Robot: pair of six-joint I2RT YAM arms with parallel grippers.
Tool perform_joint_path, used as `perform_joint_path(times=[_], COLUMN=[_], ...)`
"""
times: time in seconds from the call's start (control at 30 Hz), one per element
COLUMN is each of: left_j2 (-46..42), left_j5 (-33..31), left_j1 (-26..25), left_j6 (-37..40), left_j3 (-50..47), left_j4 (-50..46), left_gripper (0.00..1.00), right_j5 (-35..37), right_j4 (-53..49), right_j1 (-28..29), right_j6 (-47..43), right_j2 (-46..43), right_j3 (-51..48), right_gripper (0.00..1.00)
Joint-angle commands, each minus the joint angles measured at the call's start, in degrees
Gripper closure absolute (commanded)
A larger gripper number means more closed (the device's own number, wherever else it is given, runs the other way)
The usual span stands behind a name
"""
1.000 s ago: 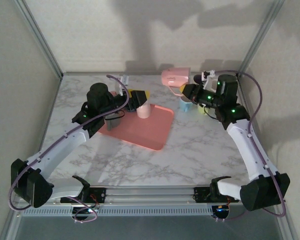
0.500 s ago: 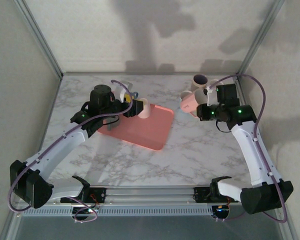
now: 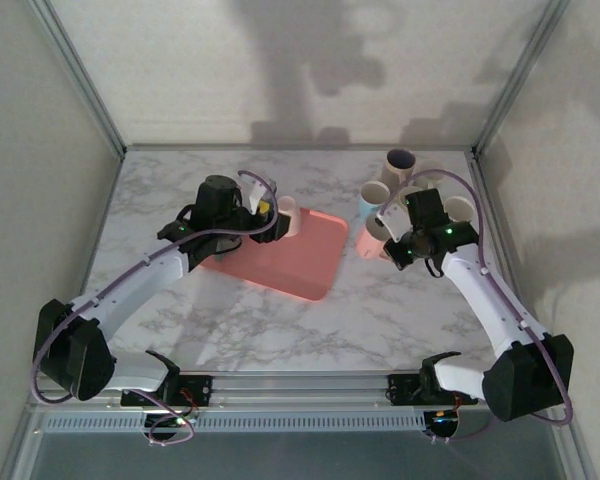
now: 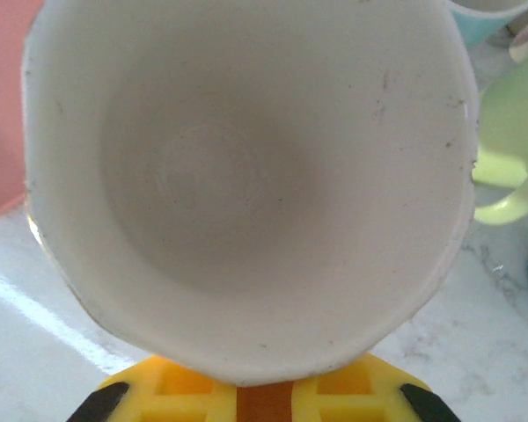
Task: Turn the mug right side up
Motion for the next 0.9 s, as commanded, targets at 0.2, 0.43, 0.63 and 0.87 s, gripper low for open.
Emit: perform_joint_path(times=[0.2,0.43,0.63,0.87], left_j2=[2.42,3.42,3.55,4.73], left_j5=[-0.43,3.28,8.79,8.7], left_j1=[0.55,0.55,0.55,0.55], left_j6=[3.47,6.46,9.46,9.52], left_j3=[-1.33,-2.37,-3.33,-3.03], left_j4=[0.69,0.28,0.34,-0.32], left_gripper=[0.28,0.3,0.3,0.31], right_j5=[5.17,4.84,4.28,4.62], right_j4=[13.29,16.91,18.2,18.89], right_j1=[0.97,1.27,1.33,1.43], right_j6=[-7.52,-9.11,-10.02,-9.81], right_j2=[6.43,10.69,13.51,15.5], right_j3=[-1.18,-1.64,-1.45,-1.19], right_gripper=[1.0,1.0,1.0,0.96])
